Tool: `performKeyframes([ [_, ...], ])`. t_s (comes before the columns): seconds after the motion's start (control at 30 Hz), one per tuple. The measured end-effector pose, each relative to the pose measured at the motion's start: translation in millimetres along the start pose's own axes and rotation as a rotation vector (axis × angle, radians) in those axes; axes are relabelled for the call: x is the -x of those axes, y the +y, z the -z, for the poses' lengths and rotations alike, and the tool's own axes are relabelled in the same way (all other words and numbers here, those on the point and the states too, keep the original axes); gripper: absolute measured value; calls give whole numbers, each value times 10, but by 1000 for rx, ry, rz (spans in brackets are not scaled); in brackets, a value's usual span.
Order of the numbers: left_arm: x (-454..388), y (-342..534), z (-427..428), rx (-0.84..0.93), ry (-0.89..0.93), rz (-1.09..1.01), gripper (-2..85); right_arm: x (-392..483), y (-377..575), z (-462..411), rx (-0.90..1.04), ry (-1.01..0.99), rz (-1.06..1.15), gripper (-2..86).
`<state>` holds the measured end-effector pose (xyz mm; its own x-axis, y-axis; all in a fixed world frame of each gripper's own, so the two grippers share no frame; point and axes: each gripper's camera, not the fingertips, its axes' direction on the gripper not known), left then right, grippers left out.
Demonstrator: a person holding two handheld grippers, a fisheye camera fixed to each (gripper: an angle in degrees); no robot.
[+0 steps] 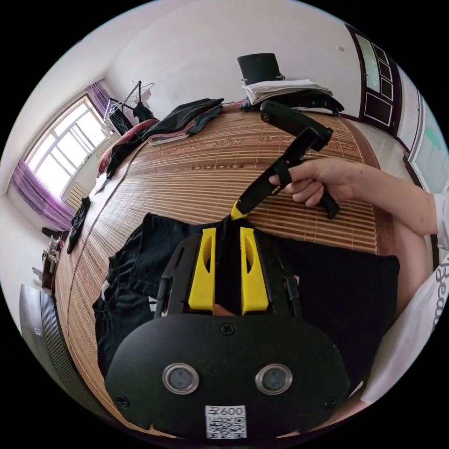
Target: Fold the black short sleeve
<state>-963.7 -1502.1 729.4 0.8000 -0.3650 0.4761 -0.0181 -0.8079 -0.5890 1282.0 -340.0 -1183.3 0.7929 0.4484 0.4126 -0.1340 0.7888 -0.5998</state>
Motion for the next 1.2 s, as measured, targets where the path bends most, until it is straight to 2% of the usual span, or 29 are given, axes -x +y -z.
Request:
performKeyframes([
  [0.1, 31, -6, -172, 33, -72, -8, 71, 55, -38, 62, 5, -8, 8, -8],
  [0.2, 181, 79, -548, 163, -77, 10, 50, 141, -52, 98, 8, 3, 23, -8],
  [0.37, 548, 391, -314, 44, -27, 127, 28, 324, -70, 102, 0, 48, 58, -9],
  [0.5, 619, 438, -276, 56, -77, 70, 29, 341, -69, 142, 0, 63, 41, -9],
  [0.6, 800, 415, -315, 84, -28, 22, 37, 371, -32, 211, 0, 73, 39, -8],
  [0.7, 1439, 404, -106, -20, 18, 147, 52, 511, 0, 249, 3, 122, 83, -8],
  [0.8, 2362, 277, 2, -101, -49, 328, 65, 631, 1, 207, 24, 174, 122, -8],
  [0.9, 3313, -60, -344, -46, -41, 375, 96, 552, -24, 215, 31, 150, 102, -8],
  [1.03, 4464, -308, -1009, 68, 177, 495, 90, 322, -78, 260, 29, 66, 50, -8],
  [1.2, 4918, -340, -1343, 129, 213, 465, 55, 301, -72, 251, 31, 76, 63, -9],
])
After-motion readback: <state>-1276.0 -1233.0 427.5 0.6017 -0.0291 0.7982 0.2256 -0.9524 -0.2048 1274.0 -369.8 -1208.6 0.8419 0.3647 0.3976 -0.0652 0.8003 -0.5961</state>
